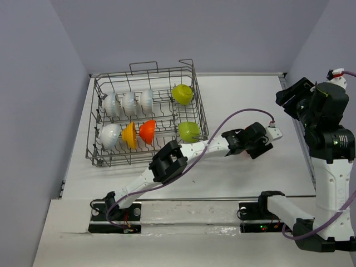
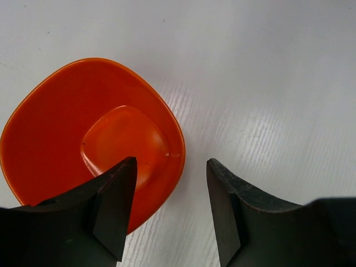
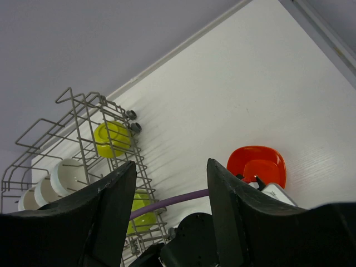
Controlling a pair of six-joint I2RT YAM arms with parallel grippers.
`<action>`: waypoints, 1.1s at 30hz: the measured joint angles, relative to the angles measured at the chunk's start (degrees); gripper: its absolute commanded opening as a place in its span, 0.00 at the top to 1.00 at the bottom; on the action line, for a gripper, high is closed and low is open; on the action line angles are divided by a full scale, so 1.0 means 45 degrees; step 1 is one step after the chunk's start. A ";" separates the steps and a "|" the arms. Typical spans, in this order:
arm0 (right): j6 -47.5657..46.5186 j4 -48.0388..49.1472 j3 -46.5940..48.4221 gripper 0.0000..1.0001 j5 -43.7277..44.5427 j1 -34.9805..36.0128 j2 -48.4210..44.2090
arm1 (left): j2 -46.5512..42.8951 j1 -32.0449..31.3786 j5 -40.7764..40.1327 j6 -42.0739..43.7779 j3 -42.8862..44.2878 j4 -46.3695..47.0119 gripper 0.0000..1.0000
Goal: Load the bowls into the dish rack
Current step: Pick up the bowl from the center of the board.
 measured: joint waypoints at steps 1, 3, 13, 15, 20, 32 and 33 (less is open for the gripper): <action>0.0000 0.0000 0.0000 0.41 0.0000 0.0000 0.0000 | 0.0034 0.0000 0.0000 0.0000 0.0063 -0.0039 0.38; -0.0005 0.0000 0.0000 0.41 0.0000 0.0000 0.0000 | 0.0063 0.0000 -0.0019 -0.0005 0.0165 -0.0063 0.39; -0.0010 0.0000 0.0000 0.40 -0.0005 0.0000 -0.0005 | 0.0068 0.0000 -0.0034 -0.0034 0.0282 -0.0146 0.54; -0.0015 0.0000 0.0000 0.40 0.0000 0.0000 -0.0005 | 0.0083 0.0000 -0.0029 -0.0029 0.0282 -0.0155 0.54; -0.0015 0.0000 -0.0005 0.40 -0.0019 0.0000 -0.0005 | 0.0199 0.0000 -0.0039 -0.0019 0.0287 -0.0272 0.54; -0.0029 0.0000 -0.0024 0.40 -0.0141 0.0000 -0.0005 | 0.0194 -0.0005 -0.0432 0.0131 0.0374 -0.0398 1.00; -0.0044 0.0005 -0.0024 0.40 -0.0131 0.0000 -0.0005 | 0.0194 -0.0005 -0.0408 0.0131 0.0384 -0.0423 1.00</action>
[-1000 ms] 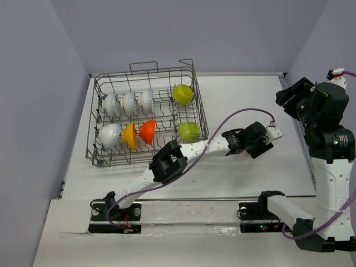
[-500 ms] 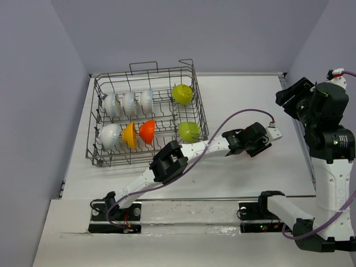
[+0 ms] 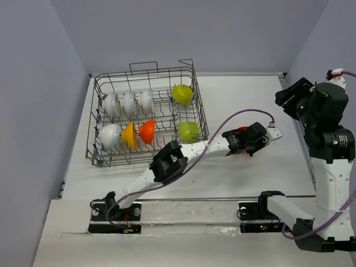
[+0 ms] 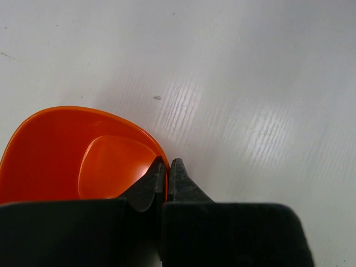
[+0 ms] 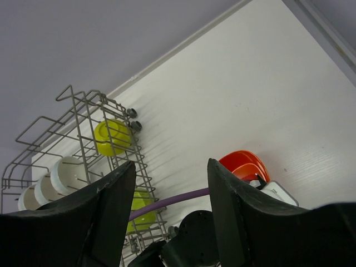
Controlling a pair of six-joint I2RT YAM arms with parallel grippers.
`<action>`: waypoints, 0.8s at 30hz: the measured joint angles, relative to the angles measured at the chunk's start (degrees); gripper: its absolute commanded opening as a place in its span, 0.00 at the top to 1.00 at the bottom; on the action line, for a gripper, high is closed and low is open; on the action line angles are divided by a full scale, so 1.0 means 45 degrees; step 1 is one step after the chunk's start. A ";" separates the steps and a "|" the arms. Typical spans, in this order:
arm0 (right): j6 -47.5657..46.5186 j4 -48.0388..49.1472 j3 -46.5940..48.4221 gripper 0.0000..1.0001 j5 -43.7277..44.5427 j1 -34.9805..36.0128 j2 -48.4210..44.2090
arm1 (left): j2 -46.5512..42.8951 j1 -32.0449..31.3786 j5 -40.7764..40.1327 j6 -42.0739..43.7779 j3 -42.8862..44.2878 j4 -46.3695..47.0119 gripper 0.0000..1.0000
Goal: Load the bowls into the dish rack
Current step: Pick up the bowl from the center of the board, then place the upside down bowl on the dish rack.
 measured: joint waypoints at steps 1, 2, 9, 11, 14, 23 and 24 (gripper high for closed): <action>0.0000 -0.0005 0.0000 0.40 0.0010 0.0000 0.0000 | 0.0000 0.0000 0.0019 0.0000 0.0000 -0.0029 1.00; -0.0024 -0.0005 0.0000 0.40 0.0053 0.0000 0.0000 | -0.0005 -0.0005 0.0092 0.0000 0.0005 -0.0039 1.00; -0.0126 -0.0024 0.0248 0.39 0.0393 0.0000 0.0000 | -0.0675 -0.0010 0.1141 -0.0073 0.0010 -0.0403 1.00; -0.0141 -0.0019 0.0471 0.39 0.0457 0.0000 -0.0015 | -0.1375 -0.0015 0.1583 -0.0126 0.0010 -0.0491 1.00; -0.0141 -0.0049 0.0981 0.39 0.0491 0.0000 -0.0068 | -0.2613 -0.0015 0.1953 -0.0175 0.0121 -0.0481 1.00; -0.0029 -0.0097 0.3157 0.39 0.0646 0.0000 -0.0233 | -0.6834 0.0180 0.2147 -0.0782 0.0087 -0.0185 1.00; 0.0005 -0.0092 0.3230 0.38 0.0646 0.0000 -0.0282 | -0.7349 0.0228 0.2205 -0.0889 -0.0306 0.0073 1.00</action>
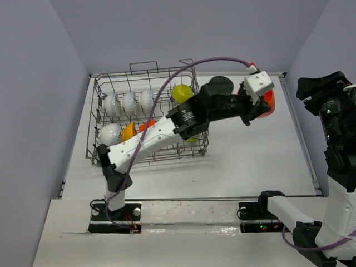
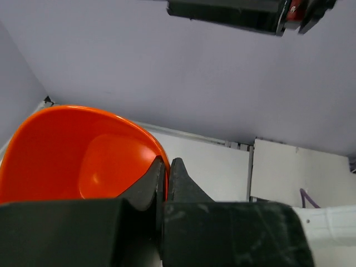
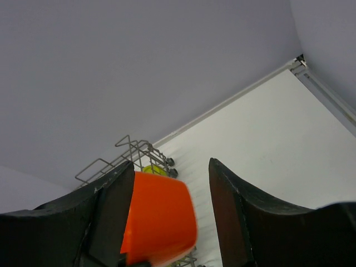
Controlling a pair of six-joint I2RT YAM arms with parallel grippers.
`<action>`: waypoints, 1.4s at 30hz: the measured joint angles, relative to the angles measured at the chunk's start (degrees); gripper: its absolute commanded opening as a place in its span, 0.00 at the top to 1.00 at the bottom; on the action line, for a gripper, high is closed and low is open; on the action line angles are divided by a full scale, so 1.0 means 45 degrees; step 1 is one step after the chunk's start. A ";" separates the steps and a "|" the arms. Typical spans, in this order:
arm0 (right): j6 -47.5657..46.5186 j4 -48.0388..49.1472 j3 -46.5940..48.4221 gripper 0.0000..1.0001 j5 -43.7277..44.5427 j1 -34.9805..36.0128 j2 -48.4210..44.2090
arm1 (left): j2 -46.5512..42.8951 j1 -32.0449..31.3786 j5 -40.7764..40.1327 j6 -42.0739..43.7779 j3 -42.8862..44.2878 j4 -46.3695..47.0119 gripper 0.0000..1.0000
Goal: Load the bowls into the dish rack
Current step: Place the upside down bowl on the dish rack.
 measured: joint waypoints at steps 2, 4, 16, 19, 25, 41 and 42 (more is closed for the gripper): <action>0.0063 0.0049 0.0087 0.39 -0.0073 0.0000 -0.0083 | -0.1520 0.0369 0.0180 -0.0568 -0.1243 0.0374 1.00; 0.0136 0.0107 0.0063 0.39 -0.0228 0.0000 -0.0063 | -0.2953 0.0952 0.0330 -0.1190 -0.2822 0.1316 1.00; 0.0058 0.0772 -0.1311 0.41 -0.4221 0.0000 0.2317 | -1.0064 0.6703 0.1044 -0.7422 -1.3313 0.7985 1.00; 0.0029 0.0865 -0.2205 0.41 -0.5207 0.0000 0.3109 | -1.0156 0.7776 0.1919 -0.9141 -1.5008 1.0015 1.00; -0.0010 0.1137 -0.3016 0.40 -0.5984 0.0165 0.3453 | -0.8646 0.9607 0.3264 -1.2823 -1.7563 1.4532 1.00; -0.0078 0.2259 -0.4065 0.40 -0.5493 0.3104 0.3997 | -0.4221 1.0520 0.3925 -1.8404 -1.8612 1.7850 1.00; -0.0087 0.2356 -0.4114 0.40 -0.5455 0.3215 0.4065 | -0.4221 1.0520 0.3925 -1.8394 -1.8612 1.8015 1.00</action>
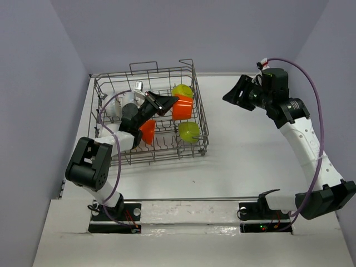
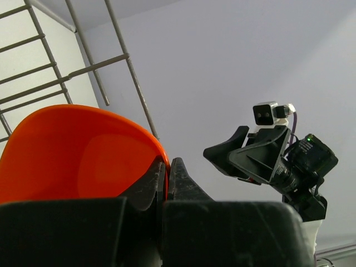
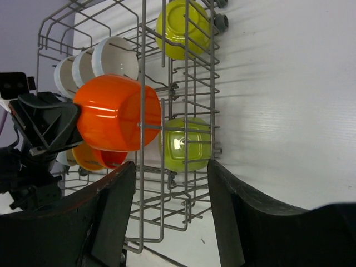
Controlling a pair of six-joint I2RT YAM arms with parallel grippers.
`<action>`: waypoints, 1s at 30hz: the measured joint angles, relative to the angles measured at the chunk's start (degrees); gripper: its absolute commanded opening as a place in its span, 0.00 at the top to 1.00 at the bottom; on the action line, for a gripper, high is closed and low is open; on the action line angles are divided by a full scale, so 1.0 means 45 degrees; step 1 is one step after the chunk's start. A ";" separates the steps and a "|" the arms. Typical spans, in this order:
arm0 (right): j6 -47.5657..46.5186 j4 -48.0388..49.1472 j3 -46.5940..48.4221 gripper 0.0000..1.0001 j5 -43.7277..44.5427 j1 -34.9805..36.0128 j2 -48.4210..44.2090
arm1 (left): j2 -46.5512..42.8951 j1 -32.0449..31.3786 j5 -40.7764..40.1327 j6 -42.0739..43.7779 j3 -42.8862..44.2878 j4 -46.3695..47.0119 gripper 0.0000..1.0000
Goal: Load the bowls into the dish rack
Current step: Place the upside down bowl on the dish rack.
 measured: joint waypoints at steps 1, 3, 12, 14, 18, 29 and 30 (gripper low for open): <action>-0.0005 0.0131 -0.0078 0.40 0.0044 0.0044 0.0039 | 0.0000 0.0000 -0.0005 0.0005 0.0000 0.0083 1.00; -0.0005 0.0248 -0.0204 0.40 0.0175 0.0180 0.0078 | 0.0029 0.0000 0.0000 0.0019 0.0039 0.0257 1.00; -0.0112 0.0510 -0.0350 0.40 0.0767 0.1321 0.0602 | 0.1190 0.0000 -0.0024 -0.0034 0.0865 0.0486 1.00; -0.0185 0.0520 -0.0350 0.40 0.0903 0.1549 0.0748 | 0.1418 0.0000 -0.0058 -0.0029 0.0942 0.0481 1.00; -0.0306 0.0559 -0.0350 0.40 0.1151 0.2055 0.1025 | 0.1661 0.0000 -0.0107 -0.0019 0.1151 0.0437 1.00; -0.0646 0.0792 -0.0350 0.40 0.1739 0.3565 0.1991 | 0.1967 0.0000 -0.0330 0.0180 0.1841 0.0544 1.00; -0.0646 0.0787 -0.0350 0.40 0.1763 0.3653 0.2055 | 0.2040 0.0000 -0.0359 0.0180 0.1841 0.0549 1.00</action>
